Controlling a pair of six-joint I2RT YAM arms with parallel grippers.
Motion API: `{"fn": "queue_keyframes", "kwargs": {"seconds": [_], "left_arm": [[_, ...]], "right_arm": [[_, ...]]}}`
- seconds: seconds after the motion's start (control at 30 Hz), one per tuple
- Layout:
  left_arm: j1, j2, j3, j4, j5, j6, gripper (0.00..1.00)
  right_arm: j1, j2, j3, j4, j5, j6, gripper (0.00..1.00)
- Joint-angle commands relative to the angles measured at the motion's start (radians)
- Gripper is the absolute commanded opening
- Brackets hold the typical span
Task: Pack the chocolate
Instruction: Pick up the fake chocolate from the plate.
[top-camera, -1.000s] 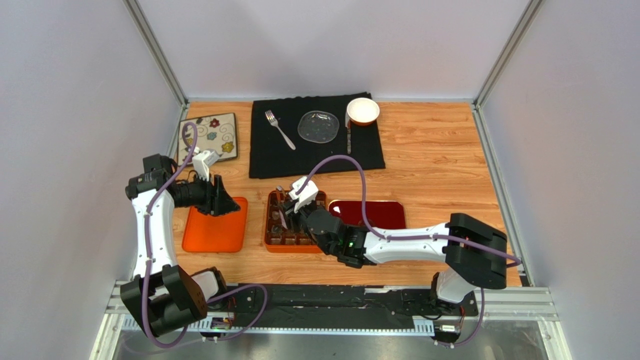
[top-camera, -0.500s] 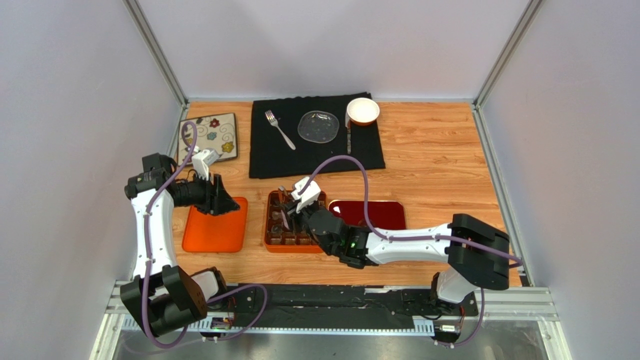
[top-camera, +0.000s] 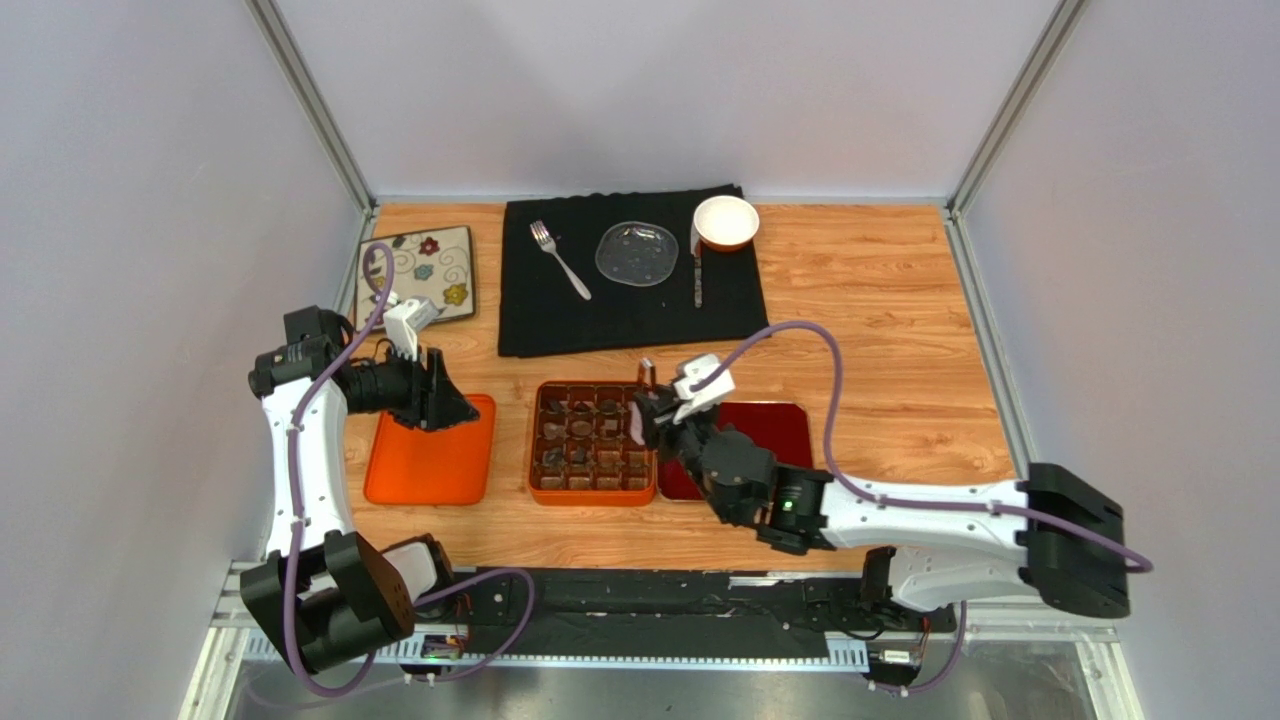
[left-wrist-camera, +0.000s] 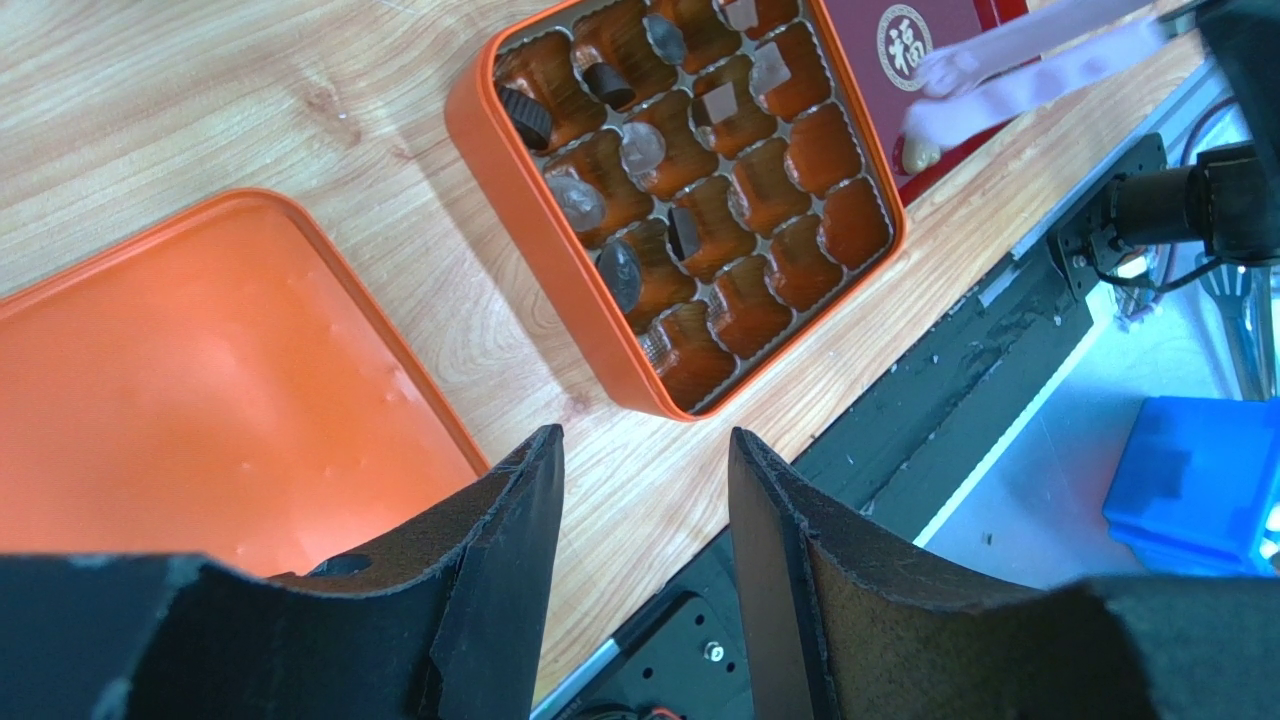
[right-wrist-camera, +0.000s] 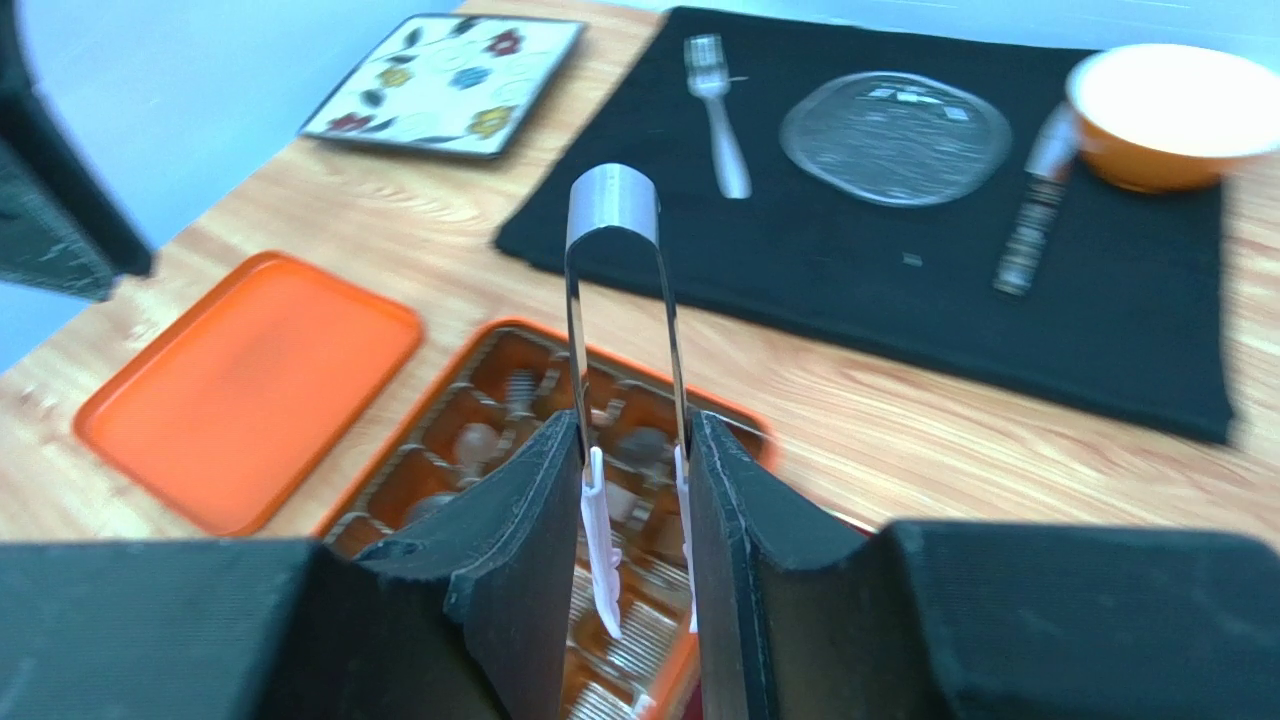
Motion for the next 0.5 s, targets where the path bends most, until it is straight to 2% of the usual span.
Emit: {"fn": "queue_keyframes", "kwargs": {"seconds": [0.0, 0.23, 0.47], "left_arm": [[0.010, -0.013, 0.043, -0.007, 0.022, 0.027, 0.53], [0.010, -0.007, 0.046, -0.003, 0.026, 0.020, 0.53], [0.012, -0.001, 0.044, 0.001, 0.028, 0.017, 0.53]], "right_arm": [[-0.009, -0.187, -0.072, -0.133, 0.162, 0.048, 0.34], [-0.009, -0.431, -0.160, -0.391, 0.283, 0.155, 0.35], [-0.009, -0.549, -0.154, -0.686, 0.427, 0.328, 0.37]]}}
